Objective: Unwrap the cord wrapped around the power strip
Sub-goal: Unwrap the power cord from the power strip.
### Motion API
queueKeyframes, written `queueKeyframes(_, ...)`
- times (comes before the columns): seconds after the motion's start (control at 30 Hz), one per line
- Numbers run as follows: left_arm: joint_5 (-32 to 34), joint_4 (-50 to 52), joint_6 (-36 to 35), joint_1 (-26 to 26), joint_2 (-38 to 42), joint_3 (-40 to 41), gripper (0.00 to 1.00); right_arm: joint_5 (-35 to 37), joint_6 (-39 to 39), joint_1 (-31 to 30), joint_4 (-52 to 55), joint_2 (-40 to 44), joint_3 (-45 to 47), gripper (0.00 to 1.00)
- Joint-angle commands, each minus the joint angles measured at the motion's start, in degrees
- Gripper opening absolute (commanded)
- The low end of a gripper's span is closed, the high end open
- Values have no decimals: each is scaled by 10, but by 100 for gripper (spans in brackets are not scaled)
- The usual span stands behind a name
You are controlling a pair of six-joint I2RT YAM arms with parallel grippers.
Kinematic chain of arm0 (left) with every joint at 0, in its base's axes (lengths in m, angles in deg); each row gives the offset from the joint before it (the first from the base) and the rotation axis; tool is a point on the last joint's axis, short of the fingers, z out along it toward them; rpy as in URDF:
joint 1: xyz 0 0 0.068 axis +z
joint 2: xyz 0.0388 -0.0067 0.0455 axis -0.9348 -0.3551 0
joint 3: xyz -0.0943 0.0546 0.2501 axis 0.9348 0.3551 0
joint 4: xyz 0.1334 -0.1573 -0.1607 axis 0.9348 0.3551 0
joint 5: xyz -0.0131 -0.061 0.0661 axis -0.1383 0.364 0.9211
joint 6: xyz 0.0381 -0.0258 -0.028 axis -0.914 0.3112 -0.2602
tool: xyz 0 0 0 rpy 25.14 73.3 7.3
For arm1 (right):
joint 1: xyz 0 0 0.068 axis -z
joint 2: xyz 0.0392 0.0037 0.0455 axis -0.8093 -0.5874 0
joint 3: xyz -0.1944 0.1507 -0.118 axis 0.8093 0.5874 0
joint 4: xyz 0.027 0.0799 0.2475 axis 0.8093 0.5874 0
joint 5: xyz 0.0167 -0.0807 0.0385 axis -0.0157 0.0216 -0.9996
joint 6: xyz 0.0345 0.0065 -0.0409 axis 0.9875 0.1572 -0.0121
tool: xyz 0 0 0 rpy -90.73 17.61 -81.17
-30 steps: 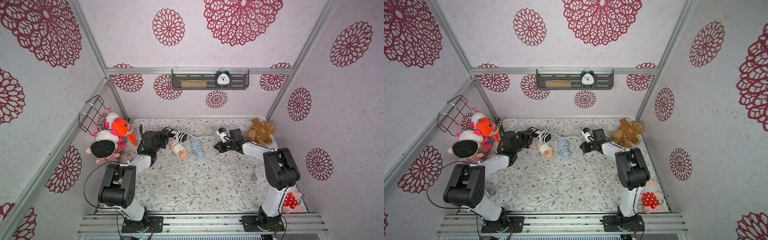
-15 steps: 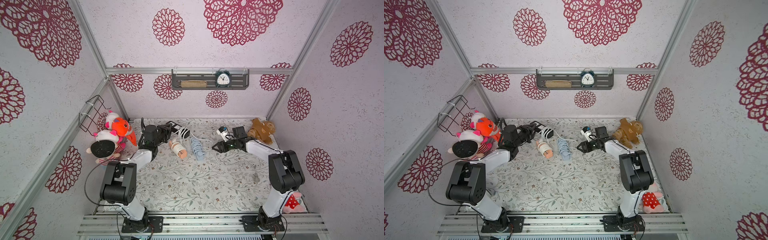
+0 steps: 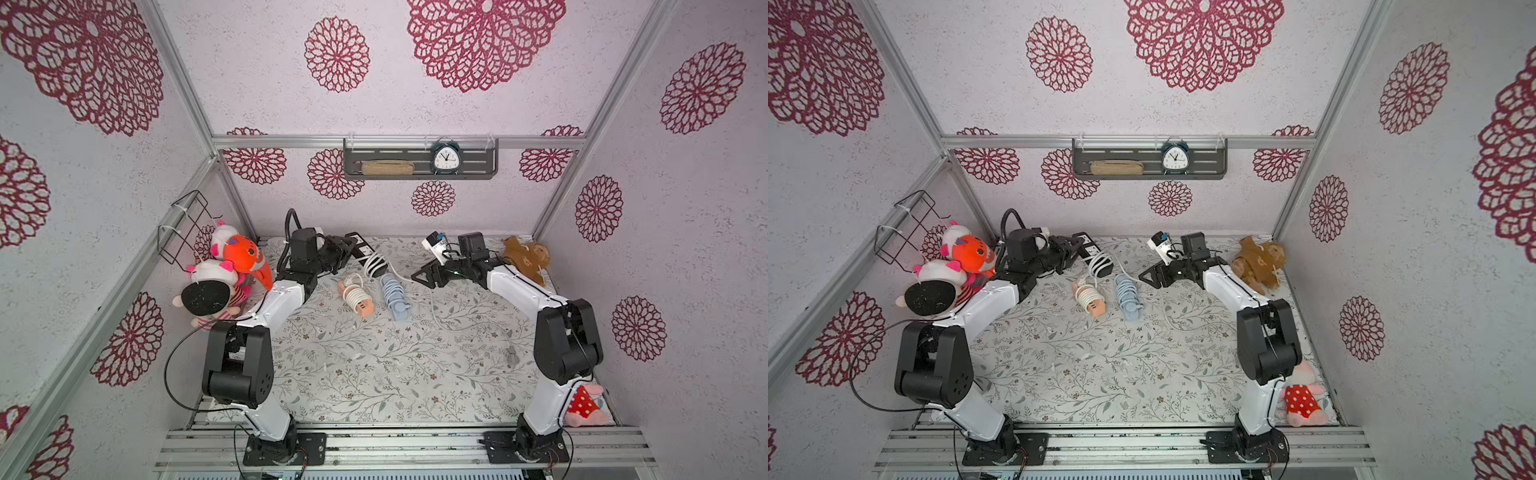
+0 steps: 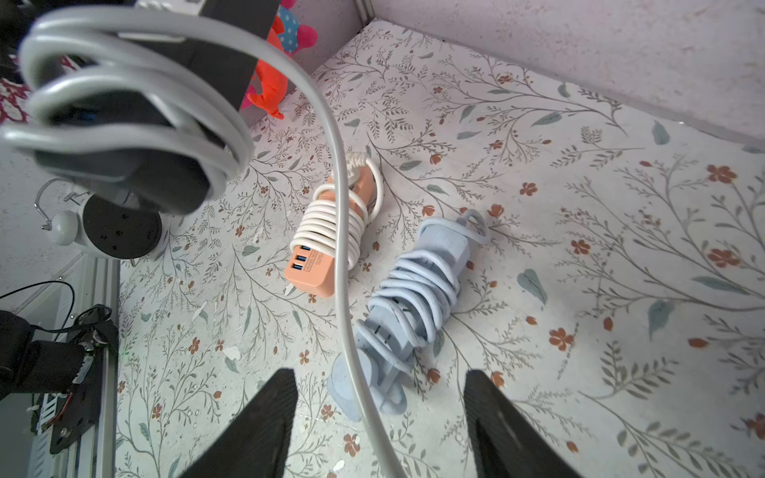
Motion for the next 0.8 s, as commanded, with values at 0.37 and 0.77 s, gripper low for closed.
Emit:
queueKeyframes(0.37,-22,-20,-17,-14,28,-3,0,2,76,-52,-40,-118,-120,37)
queueKeyframes(0.77,50,-187,77,-15,-15,99,0,35,59,-50,-36,-66,-129,0)
